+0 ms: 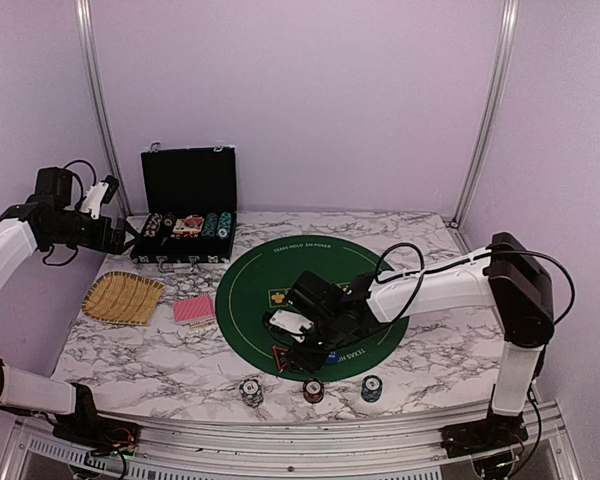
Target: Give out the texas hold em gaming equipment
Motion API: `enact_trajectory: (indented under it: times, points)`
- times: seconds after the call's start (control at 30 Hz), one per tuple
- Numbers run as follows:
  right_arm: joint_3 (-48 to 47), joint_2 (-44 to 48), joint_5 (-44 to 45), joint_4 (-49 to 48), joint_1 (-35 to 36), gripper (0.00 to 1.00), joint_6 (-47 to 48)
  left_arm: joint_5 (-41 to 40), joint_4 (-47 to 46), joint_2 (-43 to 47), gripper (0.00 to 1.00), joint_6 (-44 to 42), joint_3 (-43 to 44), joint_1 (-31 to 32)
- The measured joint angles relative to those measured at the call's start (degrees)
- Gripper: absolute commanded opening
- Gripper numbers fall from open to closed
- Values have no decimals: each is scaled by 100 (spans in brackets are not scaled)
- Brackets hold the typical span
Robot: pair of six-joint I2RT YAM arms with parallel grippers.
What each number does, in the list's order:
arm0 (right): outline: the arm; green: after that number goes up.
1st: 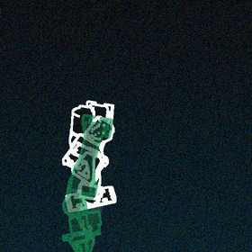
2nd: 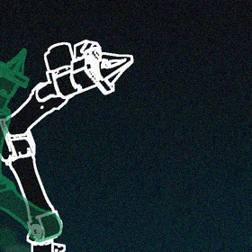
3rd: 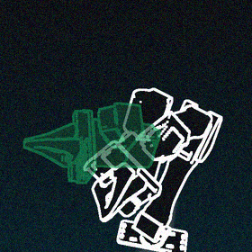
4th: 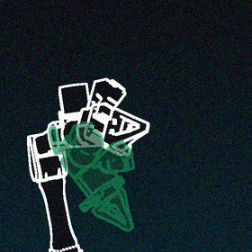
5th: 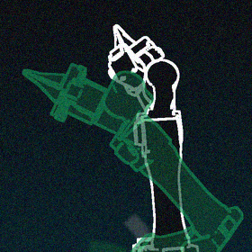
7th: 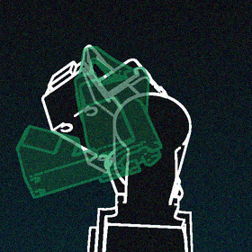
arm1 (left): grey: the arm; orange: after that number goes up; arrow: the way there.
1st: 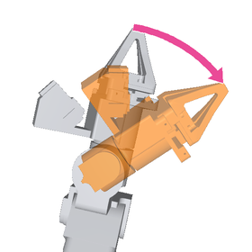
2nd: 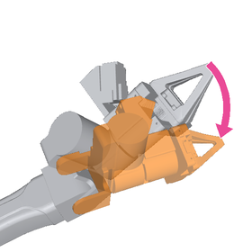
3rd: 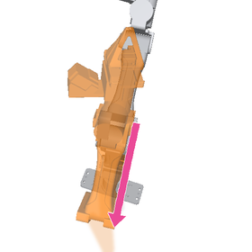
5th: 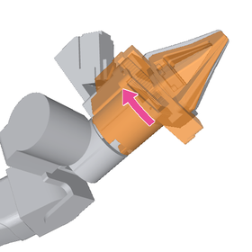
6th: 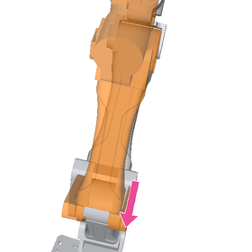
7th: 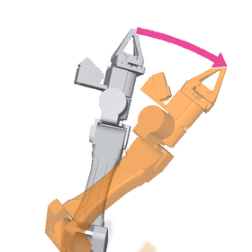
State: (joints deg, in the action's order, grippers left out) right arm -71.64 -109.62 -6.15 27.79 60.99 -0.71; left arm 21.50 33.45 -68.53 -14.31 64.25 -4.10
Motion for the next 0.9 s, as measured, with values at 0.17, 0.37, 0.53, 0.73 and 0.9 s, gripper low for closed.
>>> enact_trajectory:
  times: [0.17, 0.37, 0.53, 0.73, 0.9]
  points:
    - [-186, -153, 103, 13, 2, 46, 33, 17, 55, 0, 99, -2, 35, 2]
    - [-444, -345, 249, 15, 2, 45, 33, 52, 101, 2, 99, -4, 46, 2]
    - [-645, -492, 400, -37, 4, 47, -26, 57, 118, 2, 99, -4, 52, 2]
    - [-651, -466, 789, -74, 57, 58, -409, 61, 118, 4, 99, -4, 52, 2]
    - [-533, -105, 887, -98, 232, 60, -820, 63, 120, 26, 99, -9, 52, 2]
